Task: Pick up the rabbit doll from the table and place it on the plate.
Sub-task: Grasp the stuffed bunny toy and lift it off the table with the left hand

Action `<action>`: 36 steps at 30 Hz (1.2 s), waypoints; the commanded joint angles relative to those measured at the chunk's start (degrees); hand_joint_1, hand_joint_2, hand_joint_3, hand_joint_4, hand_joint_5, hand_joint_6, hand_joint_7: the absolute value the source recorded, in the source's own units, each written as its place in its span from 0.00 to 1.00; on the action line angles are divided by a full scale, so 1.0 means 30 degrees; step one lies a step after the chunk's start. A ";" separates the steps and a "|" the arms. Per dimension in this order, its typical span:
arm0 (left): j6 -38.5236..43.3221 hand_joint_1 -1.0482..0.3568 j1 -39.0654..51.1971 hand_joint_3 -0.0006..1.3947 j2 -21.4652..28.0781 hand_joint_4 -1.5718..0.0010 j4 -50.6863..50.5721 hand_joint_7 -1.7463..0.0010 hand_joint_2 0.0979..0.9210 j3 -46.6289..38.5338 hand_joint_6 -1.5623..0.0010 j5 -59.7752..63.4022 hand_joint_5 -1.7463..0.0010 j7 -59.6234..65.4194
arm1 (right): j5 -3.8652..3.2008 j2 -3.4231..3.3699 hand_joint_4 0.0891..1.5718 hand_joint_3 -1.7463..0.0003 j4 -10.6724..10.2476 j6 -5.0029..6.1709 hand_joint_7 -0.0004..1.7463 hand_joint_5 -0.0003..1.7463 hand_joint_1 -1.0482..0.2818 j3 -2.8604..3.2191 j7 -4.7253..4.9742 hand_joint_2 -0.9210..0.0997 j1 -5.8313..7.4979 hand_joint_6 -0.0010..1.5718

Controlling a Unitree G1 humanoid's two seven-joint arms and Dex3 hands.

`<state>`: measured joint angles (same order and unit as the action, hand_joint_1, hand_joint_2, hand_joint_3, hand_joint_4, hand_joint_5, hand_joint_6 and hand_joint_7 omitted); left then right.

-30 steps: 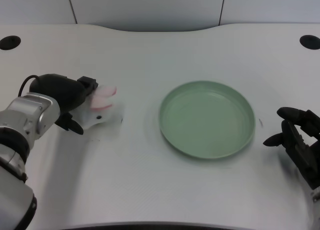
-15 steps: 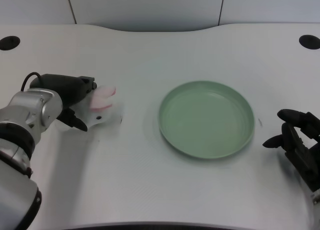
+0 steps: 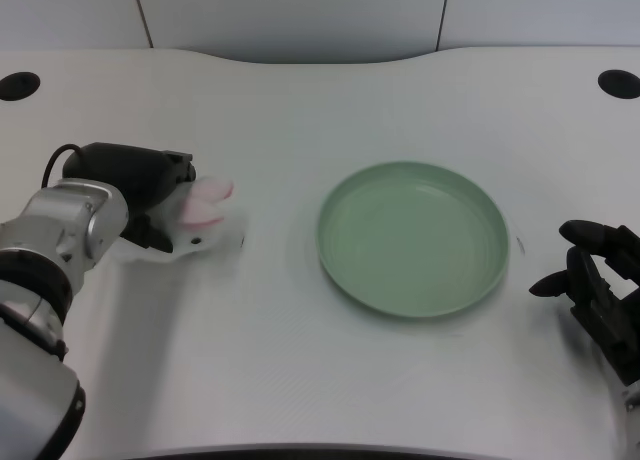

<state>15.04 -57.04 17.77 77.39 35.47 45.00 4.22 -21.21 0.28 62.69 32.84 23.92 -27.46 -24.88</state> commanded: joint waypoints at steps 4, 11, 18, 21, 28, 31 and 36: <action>0.0416 0.64 0.0498 0.12 0.0486 0.75 0.0216 0.15 1.00 0.0396 0.75 0.0495 0.32 0.1715 | -0.0200 0.0293 0.51 0.60 0.0291 0.0235 0.45 0.74 0.59 0.0198 -0.0273 0.25 0.0057 0.54; -0.0056 0.62 0.0439 0.15 0.0338 0.56 0.0297 0.34 1.00 0.0633 0.56 0.0828 0.30 0.1718 | -0.0189 0.0432 0.53 0.61 0.0628 0.0205 0.43 0.71 0.60 0.0292 -0.0218 0.24 -0.0084 0.55; -0.0415 0.60 0.0470 0.21 0.0281 0.55 0.0342 0.38 1.00 0.0364 0.48 0.0357 0.33 0.0993 | -0.0203 0.0285 0.52 0.61 0.0382 0.0197 0.43 0.71 0.61 0.0238 -0.0220 0.24 -0.0091 0.54; -0.0456 0.61 0.0538 0.20 0.0251 0.52 0.0314 0.46 1.00 -0.0301 0.46 -0.0330 0.47 0.0590 | -0.0046 0.0374 0.52 0.60 0.0541 0.0307 0.43 0.73 0.60 0.0154 -0.0140 0.25 -0.0143 0.55; -0.0026 0.61 0.0274 0.24 0.0040 0.55 -0.0030 0.07 1.00 -0.2314 0.49 -0.2429 0.15 -0.0627 | -0.0007 0.0169 0.52 0.64 0.0277 0.0092 0.42 0.71 0.61 0.0089 0.0452 0.20 -0.0062 0.55; 0.0732 0.61 0.0011 0.22 0.0040 0.54 -0.0260 0.01 1.00 -0.2798 0.49 -0.2941 0.16 -0.0619 | 0.0237 0.0321 0.51 0.64 0.0433 0.0170 0.43 0.73 0.61 -0.0056 0.0763 0.20 -0.0077 0.54; 0.1888 0.63 -0.0603 0.20 -0.0134 0.53 -0.0635 0.00 1.00 -0.3705 0.40 -0.3849 0.01 -0.1005 | 0.0221 0.0421 0.54 0.60 0.0542 -0.0091 0.40 0.68 0.62 -0.0092 0.0842 0.24 -0.0205 0.56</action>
<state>20.07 -57.15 17.15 76.11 25.11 34.44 2.06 -20.98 0.44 63.89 32.84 23.74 -25.52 -25.14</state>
